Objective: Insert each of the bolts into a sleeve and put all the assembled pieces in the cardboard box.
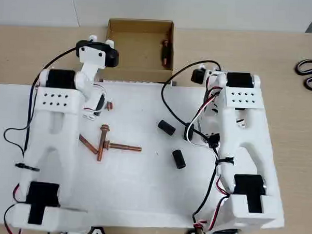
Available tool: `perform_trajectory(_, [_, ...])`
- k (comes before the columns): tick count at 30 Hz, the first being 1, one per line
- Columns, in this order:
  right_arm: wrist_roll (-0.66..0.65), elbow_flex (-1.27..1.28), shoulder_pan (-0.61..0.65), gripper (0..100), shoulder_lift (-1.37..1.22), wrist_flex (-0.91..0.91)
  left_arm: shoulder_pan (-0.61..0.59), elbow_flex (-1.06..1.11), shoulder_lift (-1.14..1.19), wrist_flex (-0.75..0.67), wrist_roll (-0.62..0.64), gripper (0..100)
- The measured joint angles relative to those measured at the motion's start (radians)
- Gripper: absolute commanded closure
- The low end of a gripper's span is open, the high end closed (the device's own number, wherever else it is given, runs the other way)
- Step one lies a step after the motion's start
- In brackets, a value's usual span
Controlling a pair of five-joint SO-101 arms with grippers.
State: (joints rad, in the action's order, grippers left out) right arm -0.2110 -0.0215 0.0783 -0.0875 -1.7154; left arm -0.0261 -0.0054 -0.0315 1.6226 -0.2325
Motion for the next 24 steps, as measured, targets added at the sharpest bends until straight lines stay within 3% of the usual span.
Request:
perform_trajectory(5, [-0.075,0.000,-0.020,98.3,0.012,0.000,-0.003,-0.034,0.011,0.048,-0.304,99])
perform_trajectory(14, [-0.094,0.041,-0.089,98.3,0.094,0.000,-0.003,-0.035,0.020,0.054,-0.717,99])
perform_trajectory(19, [-0.109,0.157,-0.089,98.3,0.127,0.008,-0.032,-0.041,0.068,0.029,-0.836,99])
perform_trajectory(24, [-0.109,0.278,-0.091,98.3,0.224,0.051,-0.046,-0.135,0.181,0.089,-0.870,99])
